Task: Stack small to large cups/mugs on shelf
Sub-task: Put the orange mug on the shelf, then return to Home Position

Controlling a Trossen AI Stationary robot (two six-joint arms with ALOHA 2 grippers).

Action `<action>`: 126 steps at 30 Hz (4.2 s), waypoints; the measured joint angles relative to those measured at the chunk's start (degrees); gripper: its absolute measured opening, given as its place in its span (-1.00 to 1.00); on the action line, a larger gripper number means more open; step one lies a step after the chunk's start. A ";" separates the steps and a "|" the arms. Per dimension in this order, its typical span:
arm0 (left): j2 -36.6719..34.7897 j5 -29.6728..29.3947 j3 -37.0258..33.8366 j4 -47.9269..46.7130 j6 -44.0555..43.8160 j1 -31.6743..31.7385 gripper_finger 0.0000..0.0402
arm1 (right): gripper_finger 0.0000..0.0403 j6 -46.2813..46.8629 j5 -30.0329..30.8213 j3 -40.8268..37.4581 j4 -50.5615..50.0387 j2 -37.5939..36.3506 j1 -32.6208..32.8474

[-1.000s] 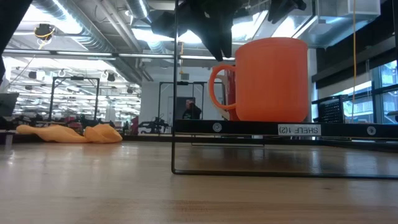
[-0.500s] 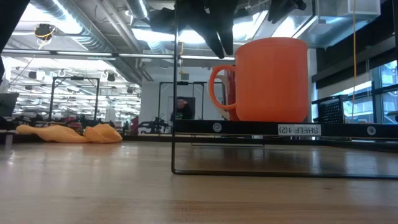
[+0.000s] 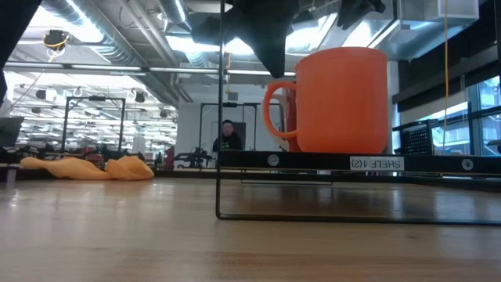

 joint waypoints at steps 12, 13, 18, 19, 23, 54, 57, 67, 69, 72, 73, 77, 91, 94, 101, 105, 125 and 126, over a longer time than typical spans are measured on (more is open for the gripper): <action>0.72 4.95 -4.97 4.71 -0.27 -0.56 -1.00 | -0.46 -0.82 -0.02 0.00 -0.07 -0.02 0.00; 0.75 5.15 -5.36 4.98 -0.57 -0.70 -1.00 | -0.46 -0.86 -0.02 0.00 -0.07 0.00 0.00; 0.73 5.15 -5.57 5.14 -1.65 -1.47 -1.00 | -0.46 -1.01 -0.02 0.00 -0.02 -0.02 0.00; 0.73 4.93 -5.57 5.14 -1.74 -1.49 -1.00 | -0.46 -1.01 -0.02 0.02 -0.02 -0.02 0.00; 0.73 2.68 -5.57 4.55 -2.04 -1.21 -0.98 | -0.46 -1.01 -0.02 0.00 0.02 -0.02 0.00; -15.86 -36.97 -0.85 26.41 32.32 -6.63 -0.99 | -0.46 3.19 -27.50 0.00 8.85 -4.15 21.28; -15.81 -29.85 -0.87 28.45 40.75 -5.81 -0.96 | -0.46 8.32 -18.62 0.10 12.63 -6.10 28.88; -24.69 10.07 -2.99 43.19 60.31 0.44 -0.93 | -0.46 15.59 13.84 0.07 29.82 -2.70 55.98; -26.40 18.24 -3.95 46.90 60.16 2.25 -0.95 | -0.46 13.19 18.29 0.01 36.53 -1.30 61.29; -29.44 26.84 -6.48 52.07 58.93 3.38 -0.96 | -0.46 8.90 24.76 0.00 44.96 0.63 69.30; -30.69 27.37 -7.70 53.10 58.42 3.25 -0.97 | -0.46 7.82 27.29 0.00 47.47 1.30 71.68; -37.35 20.84 -15.89 56.80 56.48 1.11 -0.99 | -0.46 3.71 34.96 0.11 56.19 5.06 77.98; -64.22 4.64 -64.17 90.18 44.66 -2.61 -0.92 | -0.46 14.95 22.98 0.05 36.09 -0.30 74.44; -64.81 2.10 -66.61 91.24 44.45 -2.52 -0.92 | -0.46 15.96 23.16 0.10 26.02 -7.96 73.67; -64.88 -1.78 -67.10 93.36 46.69 -2.48 -0.97 | -0.46 12.76 26.47 0.12 17.29 -22.17 73.53; -64.78 -5.83 -67.10 93.26 47.87 -2.23 -0.99 | -0.46 9.92 26.49 -3.82 17.32 -27.52 73.53; -63.92 -5.80 -67.10 92.14 44.31 1.91 -0.93 | -0.46 4.78 11.84 -90.45 102.30 -60.01 73.46; -63.90 -5.80 -67.10 91.98 44.26 1.91 -0.94 | -0.46 5.38 12.33 -92.19 103.27 -61.38 73.45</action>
